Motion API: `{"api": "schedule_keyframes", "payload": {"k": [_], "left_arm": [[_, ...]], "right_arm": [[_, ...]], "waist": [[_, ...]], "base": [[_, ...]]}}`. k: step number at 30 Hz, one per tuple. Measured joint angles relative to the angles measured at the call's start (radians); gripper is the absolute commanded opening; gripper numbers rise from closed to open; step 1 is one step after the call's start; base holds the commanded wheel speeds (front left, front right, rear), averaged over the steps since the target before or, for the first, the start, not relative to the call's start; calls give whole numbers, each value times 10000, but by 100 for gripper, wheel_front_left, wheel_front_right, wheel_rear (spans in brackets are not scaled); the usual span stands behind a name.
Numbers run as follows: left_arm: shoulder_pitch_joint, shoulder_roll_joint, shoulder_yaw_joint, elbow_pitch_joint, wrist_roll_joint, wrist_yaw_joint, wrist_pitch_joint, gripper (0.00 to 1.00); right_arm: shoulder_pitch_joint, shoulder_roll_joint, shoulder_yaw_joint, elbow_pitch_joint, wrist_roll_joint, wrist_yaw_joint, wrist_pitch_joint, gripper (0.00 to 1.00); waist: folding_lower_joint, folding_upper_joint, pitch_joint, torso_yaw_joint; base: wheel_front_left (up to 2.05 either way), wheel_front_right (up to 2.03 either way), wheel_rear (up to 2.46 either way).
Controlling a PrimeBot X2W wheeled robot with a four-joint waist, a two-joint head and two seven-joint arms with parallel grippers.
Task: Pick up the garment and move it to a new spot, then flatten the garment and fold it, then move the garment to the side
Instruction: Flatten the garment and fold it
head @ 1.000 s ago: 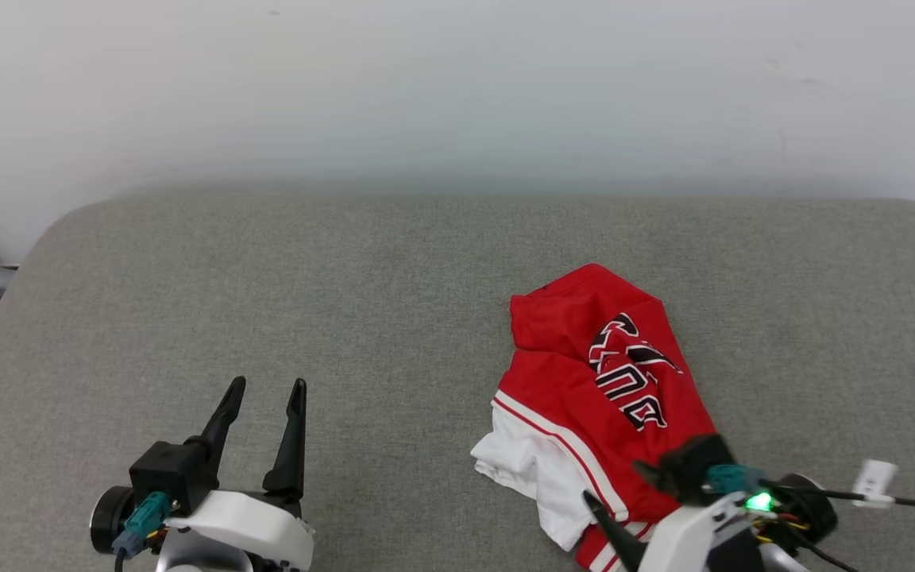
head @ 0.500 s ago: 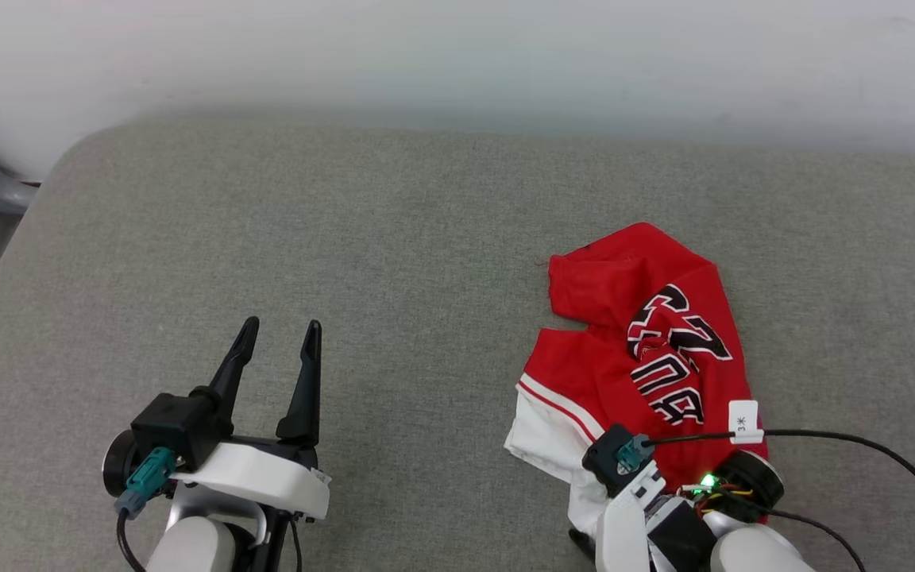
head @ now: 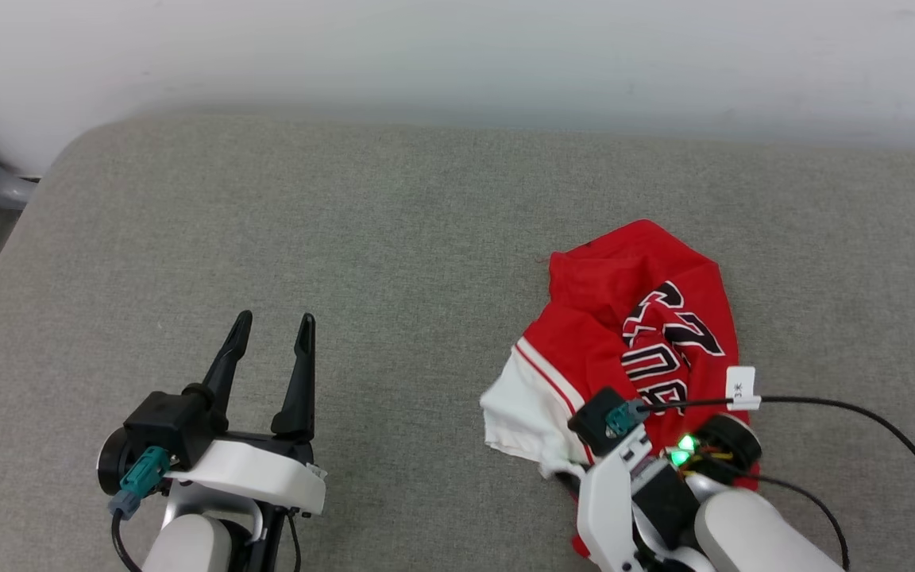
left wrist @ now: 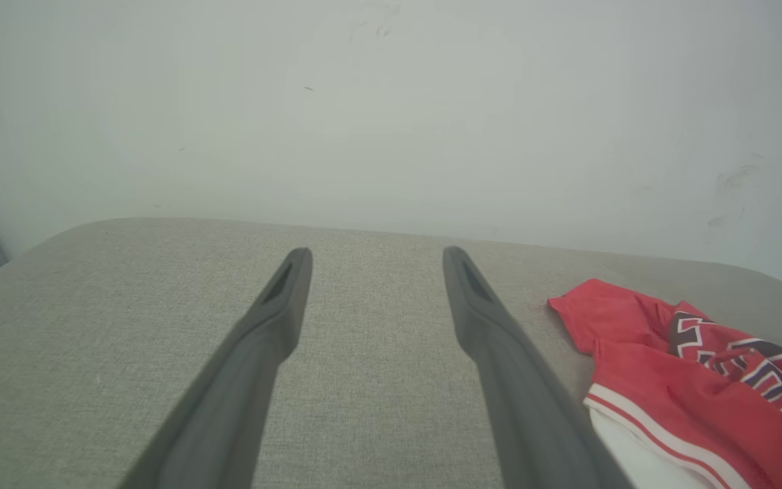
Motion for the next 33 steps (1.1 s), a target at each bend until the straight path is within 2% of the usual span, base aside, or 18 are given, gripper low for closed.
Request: {"api": "schedule_keyframes", "payload": {"k": [4,8,11,15,21,26,27,28,30,33], "left_arm": [[105,-52,107,27,102,-36,0,100],[173,-146,127,27,180,-86,0,100],[241,-186,171,23,203,-96,0,100],[287,-236,182,35,217,-155,0,100],[299,-259,188,123,274,-201,0,100],[300,-274,165,219,286,-270,0,100],[301,-274,167,234,288,-276,0,100],[306,-276,165,249,288,-284,0,100],[349,-276,173,282,291,-286,0,100],[417,-278,153,357,318,-316,0,100]], "right_arm": [[-517,410,-832,-757,-314,2,-1039,0],[-577,740,-2077,-1333,-802,2,-1753,0],[-503,1011,-3325,-1628,-1070,2,-2015,0],[66,1384,-5505,-1889,-1490,2,-2184,0],[1363,1856,-8671,-1680,-1674,0,-2337,0],[2341,1988,-10460,-815,-1599,0,-2470,0],[2475,1990,-10627,-566,-1528,0,-2516,27],[2568,1992,-10730,-249,-1340,0,-2602,46],[2715,2013,-10788,284,-1074,0,-2909,100],[2723,2027,-10736,719,-740,0,-3703,100]], "waist": [[0,0,-181,-145],[0,0,-314,-309],[0,-1,-386,-427],[0,0,-424,-564],[0,0,-365,-721],[0,0,-369,-781],[-1,0,-378,-790],[-1,0,-383,-803],[-1,0,-417,-838],[-1,0,-474,-880]], "base": [[0,0,0],[0,0,0],[0,0,0],[0,0,0],[0,0,0],[0,0,0],[0,0,0],[0,0,0],[0,0,0],[0,0,0]]}}
